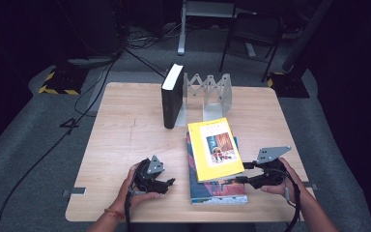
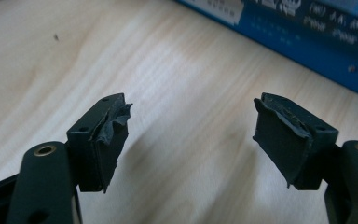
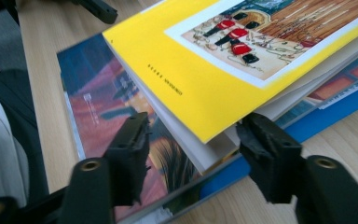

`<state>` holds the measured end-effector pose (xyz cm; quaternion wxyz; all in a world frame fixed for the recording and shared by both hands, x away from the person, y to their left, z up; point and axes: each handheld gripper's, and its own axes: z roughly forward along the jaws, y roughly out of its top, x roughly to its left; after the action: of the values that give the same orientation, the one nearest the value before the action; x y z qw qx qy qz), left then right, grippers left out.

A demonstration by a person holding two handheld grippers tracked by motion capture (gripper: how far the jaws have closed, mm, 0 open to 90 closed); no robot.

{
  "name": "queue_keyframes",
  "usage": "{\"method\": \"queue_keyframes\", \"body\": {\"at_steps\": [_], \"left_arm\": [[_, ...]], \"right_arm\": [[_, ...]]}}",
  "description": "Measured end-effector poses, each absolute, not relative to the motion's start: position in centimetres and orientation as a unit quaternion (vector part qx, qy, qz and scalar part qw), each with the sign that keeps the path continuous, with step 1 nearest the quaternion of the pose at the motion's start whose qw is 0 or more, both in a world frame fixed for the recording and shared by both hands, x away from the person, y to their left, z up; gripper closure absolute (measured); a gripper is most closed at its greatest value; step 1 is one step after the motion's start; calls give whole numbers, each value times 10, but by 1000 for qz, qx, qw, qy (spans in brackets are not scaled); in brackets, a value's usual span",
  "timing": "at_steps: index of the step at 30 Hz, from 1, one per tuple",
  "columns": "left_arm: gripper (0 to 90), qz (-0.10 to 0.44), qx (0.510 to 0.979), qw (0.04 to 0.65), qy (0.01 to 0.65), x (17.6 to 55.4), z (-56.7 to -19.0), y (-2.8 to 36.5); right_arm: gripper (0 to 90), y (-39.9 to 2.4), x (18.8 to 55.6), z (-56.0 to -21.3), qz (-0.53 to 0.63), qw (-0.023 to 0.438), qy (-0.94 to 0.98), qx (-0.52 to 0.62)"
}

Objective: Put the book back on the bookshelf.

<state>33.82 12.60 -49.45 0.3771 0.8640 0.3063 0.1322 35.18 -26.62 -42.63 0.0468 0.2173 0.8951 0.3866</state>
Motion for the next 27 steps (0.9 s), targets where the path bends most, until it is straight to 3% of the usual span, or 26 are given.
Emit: {"method": "queue_keyframes", "body": {"at_steps": [3,10,17,20,25,27], "left_arm": [[264,141,863,379,301,344,-490,120],[256,153,856,398,292,356,-477,107],[282,163,851,407,288,371,-470,97],[303,172,846,408,297,381,-469,94],[407,179,843,402,309,398,-477,96],[432,173,841,404,314,400,-480,96]], "right_arm": [[364,-265,362,-424,413,20,878,242],[358,-260,378,-423,431,-12,861,269],[490,-254,397,-426,421,4,859,291],[524,-249,407,-431,421,-10,859,290],[669,-240,412,-432,425,2,864,271],[687,-239,411,-431,428,1,864,267]]}}
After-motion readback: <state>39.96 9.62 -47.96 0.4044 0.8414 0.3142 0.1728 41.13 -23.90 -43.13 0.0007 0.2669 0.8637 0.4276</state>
